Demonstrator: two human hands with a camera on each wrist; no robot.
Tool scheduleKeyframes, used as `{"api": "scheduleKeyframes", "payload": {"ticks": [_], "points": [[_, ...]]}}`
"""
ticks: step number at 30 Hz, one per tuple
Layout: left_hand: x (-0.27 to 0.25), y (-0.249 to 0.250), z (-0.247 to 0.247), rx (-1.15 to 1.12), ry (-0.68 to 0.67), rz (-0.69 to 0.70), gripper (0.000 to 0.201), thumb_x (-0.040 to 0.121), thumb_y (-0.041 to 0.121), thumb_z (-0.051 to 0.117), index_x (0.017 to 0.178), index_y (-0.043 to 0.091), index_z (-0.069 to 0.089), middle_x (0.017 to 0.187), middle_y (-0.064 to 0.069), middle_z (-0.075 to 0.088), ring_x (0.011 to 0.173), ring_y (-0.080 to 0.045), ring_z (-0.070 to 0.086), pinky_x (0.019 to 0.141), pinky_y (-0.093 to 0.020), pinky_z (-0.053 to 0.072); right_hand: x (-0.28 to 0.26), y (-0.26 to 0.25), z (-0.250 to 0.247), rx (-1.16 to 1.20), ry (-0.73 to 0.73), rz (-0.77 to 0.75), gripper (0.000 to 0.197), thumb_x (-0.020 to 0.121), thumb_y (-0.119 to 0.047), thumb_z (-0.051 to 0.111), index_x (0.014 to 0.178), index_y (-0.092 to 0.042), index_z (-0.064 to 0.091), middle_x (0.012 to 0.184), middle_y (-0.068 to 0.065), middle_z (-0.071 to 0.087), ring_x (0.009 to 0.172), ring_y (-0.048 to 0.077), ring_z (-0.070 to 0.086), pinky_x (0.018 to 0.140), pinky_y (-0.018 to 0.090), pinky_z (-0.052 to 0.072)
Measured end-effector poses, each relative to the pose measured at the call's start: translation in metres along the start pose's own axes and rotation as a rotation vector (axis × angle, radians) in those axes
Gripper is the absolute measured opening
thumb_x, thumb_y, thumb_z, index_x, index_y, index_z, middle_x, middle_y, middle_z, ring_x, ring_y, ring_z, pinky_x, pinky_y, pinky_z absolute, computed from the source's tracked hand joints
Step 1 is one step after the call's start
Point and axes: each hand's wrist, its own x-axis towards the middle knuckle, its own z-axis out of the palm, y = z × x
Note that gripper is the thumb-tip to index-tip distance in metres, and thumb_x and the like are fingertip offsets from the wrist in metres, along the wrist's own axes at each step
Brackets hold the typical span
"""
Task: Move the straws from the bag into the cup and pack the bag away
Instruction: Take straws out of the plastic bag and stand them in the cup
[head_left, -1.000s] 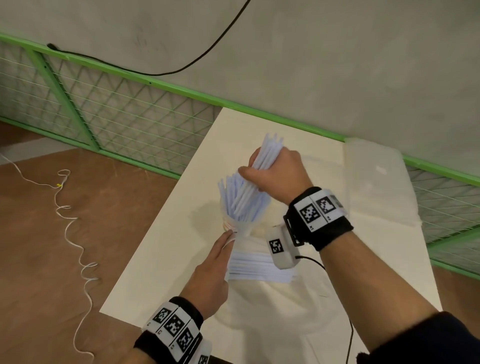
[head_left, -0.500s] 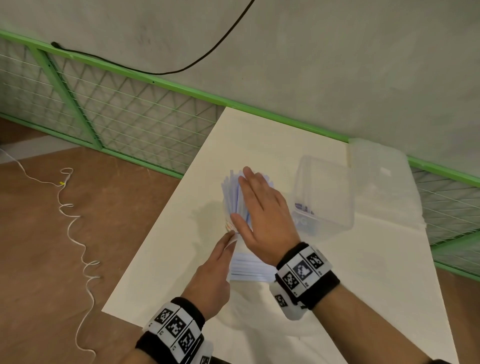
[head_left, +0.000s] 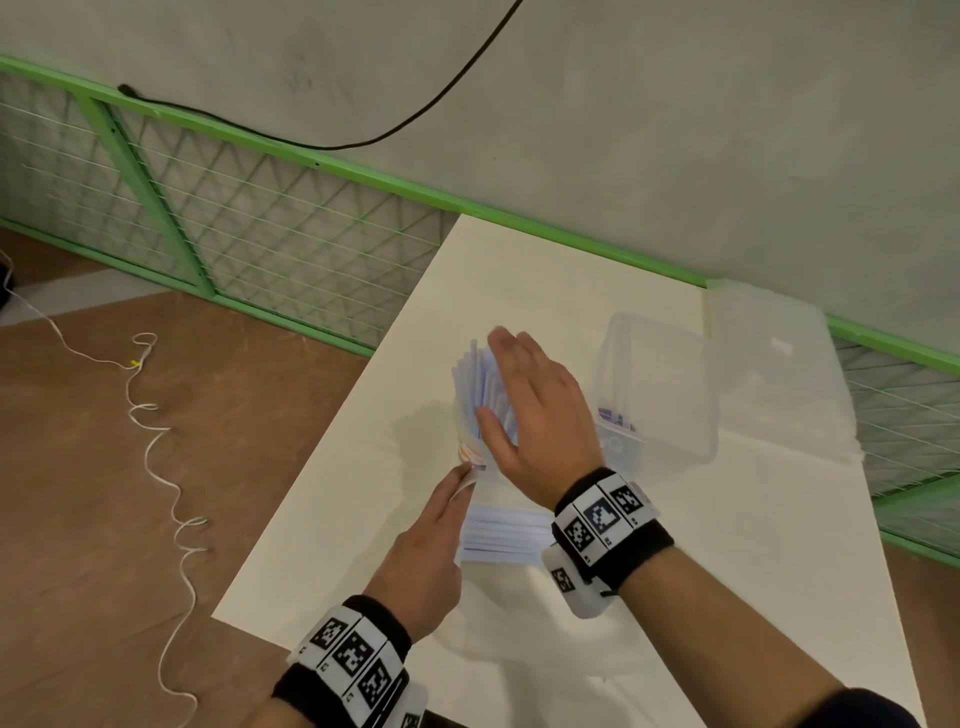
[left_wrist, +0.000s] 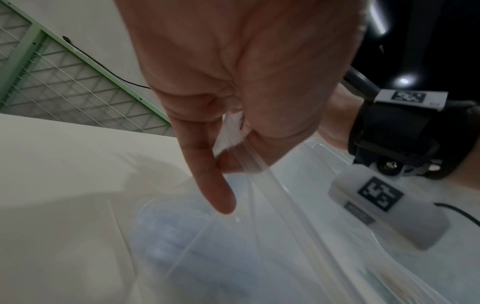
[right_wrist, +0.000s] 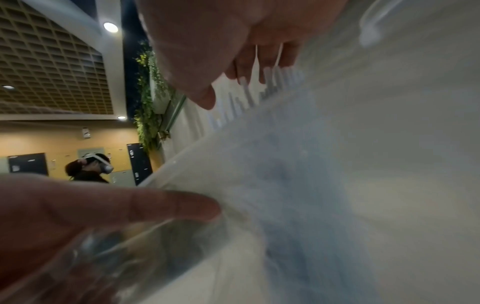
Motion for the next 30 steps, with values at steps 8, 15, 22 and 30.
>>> {"api": "scheduleKeyframes", "payload": {"ticks": [8, 15, 22, 30], "points": [[0.006, 0.002, 0.004, -0.023, -0.013, -0.025, 0.095, 0.080, -0.012, 0.042, 0.153, 0.038, 0.007, 0.154, 0.033, -0.009, 0.111, -0.013, 0.059, 0.090, -0.027, 0.051, 0.006, -0.011, 0.002, -0.226, -0.229, -0.035, 0.065, 0.098, -0.047, 0.039, 0.154, -0.019, 0.023, 0.161, -0.005, 0.024, 0.151, 0.020, 0.010, 0.117, 0.050, 0.016], [0.013, 0.004, 0.010, 0.018, -0.038, -0.004, 0.087, 0.081, -0.008, 0.046, 0.152, 0.032, 0.017, 0.158, 0.024, 0.007, 0.107, -0.015, 0.061, 0.088, -0.029, 0.050, -0.065, -0.032, -0.022, 0.126, 0.116, -0.227, 0.026, 0.076, -0.004, 0.049, 0.090, -0.015, 0.067, 0.088, 0.001, 0.070, 0.074, 0.023, 0.063, 0.064, 0.033, 0.049], [0.013, 0.013, 0.018, -0.023, -0.092, 0.021, 0.096, 0.080, -0.014, 0.042, 0.154, 0.036, 0.006, 0.155, 0.034, -0.010, 0.120, -0.007, 0.051, 0.096, -0.025, 0.047, -0.141, 0.008, 0.058, -0.174, -0.542, 0.200, 0.056, 0.061, -0.002, 0.074, 0.116, -0.010, 0.064, 0.111, 0.008, 0.065, 0.086, 0.028, 0.065, 0.064, 0.037, 0.055], [0.010, 0.011, 0.020, -0.042, -0.091, 0.045, 0.097, 0.080, -0.015, 0.043, 0.152, 0.037, 0.007, 0.154, 0.035, -0.009, 0.124, -0.006, 0.048, 0.092, -0.017, 0.046, -0.150, 0.014, 0.079, -0.269, -0.573, 0.233, 0.048, 0.056, -0.019, 0.085, 0.102, -0.015, 0.071, 0.096, 0.002, 0.068, 0.077, 0.024, 0.066, 0.058, 0.034, 0.055]]}}
